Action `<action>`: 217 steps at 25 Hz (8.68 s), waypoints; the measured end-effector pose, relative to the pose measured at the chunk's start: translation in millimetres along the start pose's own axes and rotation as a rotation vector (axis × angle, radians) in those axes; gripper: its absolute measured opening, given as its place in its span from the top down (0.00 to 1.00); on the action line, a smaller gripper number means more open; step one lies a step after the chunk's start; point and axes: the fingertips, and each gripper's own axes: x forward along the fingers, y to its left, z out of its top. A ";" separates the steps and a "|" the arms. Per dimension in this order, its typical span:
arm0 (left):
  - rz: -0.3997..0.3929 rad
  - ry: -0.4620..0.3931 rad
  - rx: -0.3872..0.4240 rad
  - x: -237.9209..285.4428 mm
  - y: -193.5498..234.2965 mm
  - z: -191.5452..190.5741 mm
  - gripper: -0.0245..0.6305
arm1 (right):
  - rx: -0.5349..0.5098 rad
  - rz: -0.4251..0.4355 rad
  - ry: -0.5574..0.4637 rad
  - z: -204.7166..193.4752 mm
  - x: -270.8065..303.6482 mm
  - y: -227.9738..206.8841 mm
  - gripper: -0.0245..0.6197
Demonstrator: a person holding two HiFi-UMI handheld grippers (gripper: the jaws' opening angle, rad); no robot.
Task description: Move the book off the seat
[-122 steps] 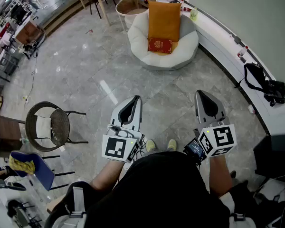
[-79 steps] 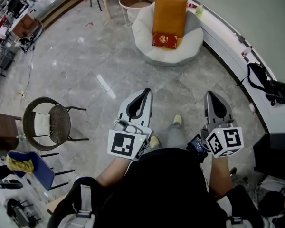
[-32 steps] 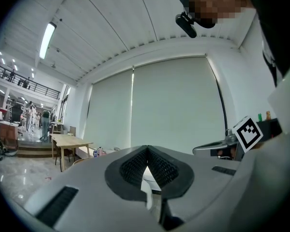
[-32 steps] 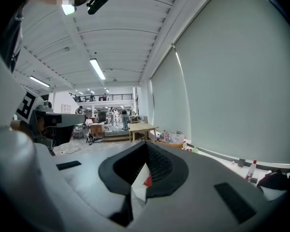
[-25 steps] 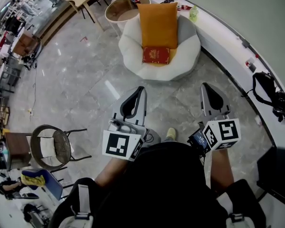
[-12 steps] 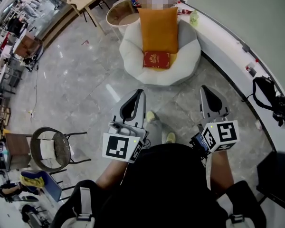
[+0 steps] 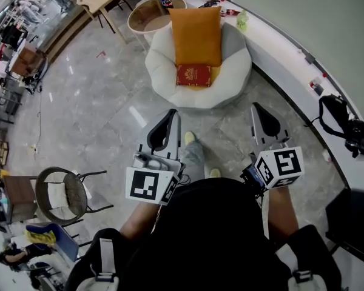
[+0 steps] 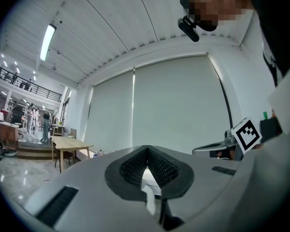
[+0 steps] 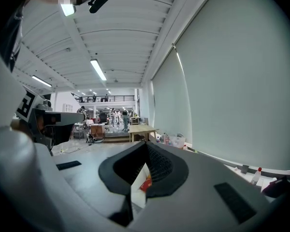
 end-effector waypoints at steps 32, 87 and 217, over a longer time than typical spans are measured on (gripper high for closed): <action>-0.015 0.042 -0.062 156.7 167.5 -21.2 0.95 | -0.014 -0.007 0.096 17.0 219.6 -19.5 0.95; -0.044 -0.022 -0.095 201.5 298.9 -31.1 0.95 | -0.089 -0.053 0.111 31.7 347.0 19.2 0.95; -0.046 0.661 -0.195 527.1 379.1 -660.4 0.95 | 0.912 0.351 0.906 -730.0 681.9 -205.7 0.49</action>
